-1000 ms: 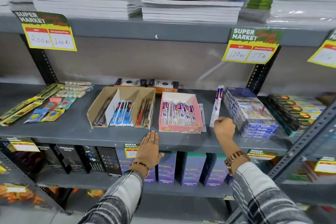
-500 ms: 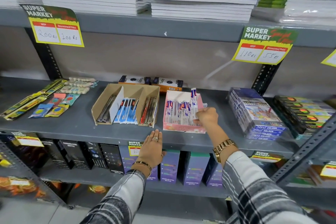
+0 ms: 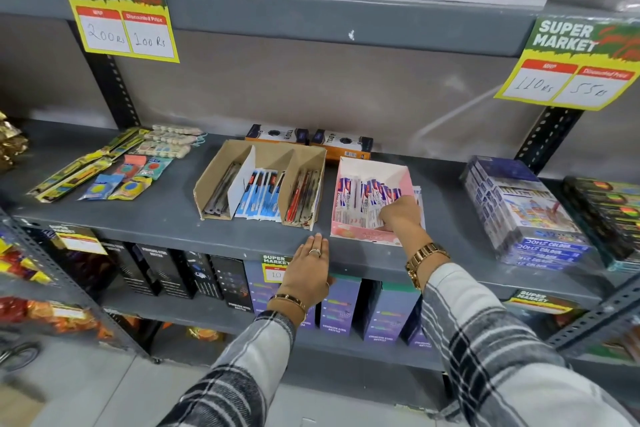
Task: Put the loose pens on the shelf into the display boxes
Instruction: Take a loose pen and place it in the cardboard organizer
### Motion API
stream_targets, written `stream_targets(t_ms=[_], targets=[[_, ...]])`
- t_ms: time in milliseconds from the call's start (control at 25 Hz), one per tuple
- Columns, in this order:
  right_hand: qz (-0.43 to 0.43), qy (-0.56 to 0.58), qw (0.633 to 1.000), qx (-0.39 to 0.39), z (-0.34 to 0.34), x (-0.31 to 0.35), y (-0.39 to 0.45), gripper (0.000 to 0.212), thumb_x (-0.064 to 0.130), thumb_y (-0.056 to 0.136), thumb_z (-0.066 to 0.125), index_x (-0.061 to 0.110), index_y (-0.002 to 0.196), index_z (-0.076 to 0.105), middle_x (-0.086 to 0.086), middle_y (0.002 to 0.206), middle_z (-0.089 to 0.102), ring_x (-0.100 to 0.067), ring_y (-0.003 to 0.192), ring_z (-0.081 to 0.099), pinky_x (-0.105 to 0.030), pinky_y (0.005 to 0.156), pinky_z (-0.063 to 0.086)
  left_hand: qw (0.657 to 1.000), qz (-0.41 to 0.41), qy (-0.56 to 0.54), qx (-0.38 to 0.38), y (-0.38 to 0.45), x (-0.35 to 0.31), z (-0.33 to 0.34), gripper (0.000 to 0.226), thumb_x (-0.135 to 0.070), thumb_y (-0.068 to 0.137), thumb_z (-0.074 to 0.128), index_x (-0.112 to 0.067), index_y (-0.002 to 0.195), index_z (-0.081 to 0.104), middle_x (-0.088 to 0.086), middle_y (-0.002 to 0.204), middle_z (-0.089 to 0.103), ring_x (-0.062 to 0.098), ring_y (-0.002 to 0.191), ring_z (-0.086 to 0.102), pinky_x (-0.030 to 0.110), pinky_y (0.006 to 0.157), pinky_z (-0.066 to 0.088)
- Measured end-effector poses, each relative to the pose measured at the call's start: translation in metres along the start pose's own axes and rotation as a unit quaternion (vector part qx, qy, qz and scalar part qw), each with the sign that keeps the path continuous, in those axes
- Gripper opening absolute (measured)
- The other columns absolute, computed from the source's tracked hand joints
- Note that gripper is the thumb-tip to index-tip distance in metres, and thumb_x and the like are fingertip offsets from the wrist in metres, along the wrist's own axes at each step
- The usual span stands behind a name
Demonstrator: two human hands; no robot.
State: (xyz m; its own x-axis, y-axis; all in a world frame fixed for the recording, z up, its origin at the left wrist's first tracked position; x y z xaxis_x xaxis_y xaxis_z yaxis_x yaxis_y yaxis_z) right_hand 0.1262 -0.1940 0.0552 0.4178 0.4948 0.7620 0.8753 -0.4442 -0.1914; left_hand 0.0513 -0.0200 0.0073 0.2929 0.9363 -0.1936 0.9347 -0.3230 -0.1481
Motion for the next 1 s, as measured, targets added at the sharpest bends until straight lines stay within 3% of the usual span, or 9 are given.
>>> stream_targets(t_ms=[240,440,600,760,880,1000], targets=[[-0.027,-0.084,0.996,0.019,0.002,0.005,0.001,0.028,0.016,0.091,0.058,0.005,0.116,0.056,-0.017,0.118,0.065,-0.032,0.106,0.063,-0.027,0.077,0.047,1.000,0.001,0.002,0.000,-0.001,0.000,-0.001,0.071,-0.027,0.099,0.042,0.000,0.147,-0.002,0.016,0.159,-0.002,0.029,0.148,0.000,0.035,0.123,0.004],[-0.038,-0.134,0.990,0.014,0.002,0.006,0.003,0.016,0.014,0.091,0.058,0.005,0.104,0.057,-0.017,0.117,0.066,-0.031,0.105,0.064,-0.025,0.072,0.044,1.000,-0.001,0.009,0.005,-0.001,-0.001,-0.001,0.071,-0.027,0.099,0.042,0.000,0.147,-0.002,0.016,0.159,-0.002,0.029,0.148,-0.001,0.035,0.123,0.004],[-0.031,-0.051,0.995,-0.078,-0.026,0.010,0.000,0.019,0.010,0.090,0.056,-0.006,0.097,0.063,-0.024,0.114,0.067,-0.038,0.105,0.064,-0.034,0.079,0.052,1.000,0.000,0.004,0.007,-0.001,0.000,-0.001,0.072,-0.029,0.098,0.043,-0.001,0.148,-0.001,0.016,0.159,-0.001,0.029,0.148,-0.001,0.035,0.123,0.004],[-0.051,-0.025,0.983,-0.175,-0.066,-0.002,-0.007,0.028,0.004,0.090,0.046,-0.013,0.091,0.069,-0.031,0.102,0.070,-0.042,0.094,0.066,-0.035,0.071,0.048,1.000,0.002,0.022,0.007,-0.002,-0.001,0.000,0.073,-0.032,0.099,0.041,0.000,0.147,-0.003,0.017,0.159,-0.001,0.029,0.148,-0.001,0.036,0.123,0.005],[-0.051,-0.093,0.985,-0.135,-0.065,-0.026,-0.008,0.026,0.000,0.092,0.047,-0.010,0.100,0.069,-0.030,0.108,0.069,-0.042,0.101,0.065,-0.040,0.085,0.053,0.999,0.000,0.033,0.004,-0.002,-0.003,0.001,0.072,-0.033,0.099,0.039,0.000,0.147,-0.003,0.017,0.159,-0.001,0.029,0.148,-0.001,0.036,0.123,0.006],[-0.047,-0.147,0.986,-0.067,-0.052,-0.042,-0.003,0.023,0.004,0.091,0.051,-0.005,0.103,0.069,-0.025,0.110,0.070,-0.039,0.102,0.066,-0.038,0.086,0.054,0.999,-0.006,0.038,0.003,-0.002,-0.004,0.002,0.073,-0.032,0.099,0.040,0.001,0.147,-0.004,0.018,0.159,-0.002,0.029,0.148,-0.001,0.036,0.123,0.005]])
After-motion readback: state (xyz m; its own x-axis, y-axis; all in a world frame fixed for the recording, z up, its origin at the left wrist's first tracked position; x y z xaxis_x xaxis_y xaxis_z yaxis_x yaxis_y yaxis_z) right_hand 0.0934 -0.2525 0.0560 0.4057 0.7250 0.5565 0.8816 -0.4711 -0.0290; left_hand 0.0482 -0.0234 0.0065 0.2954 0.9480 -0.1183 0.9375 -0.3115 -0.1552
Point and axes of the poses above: each hand's wrist, its own y-axis towards the middle knuckle, its own z-axis out of the palm, x = y × z, the point moved 6 cm from there along y, towards the middle knuckle
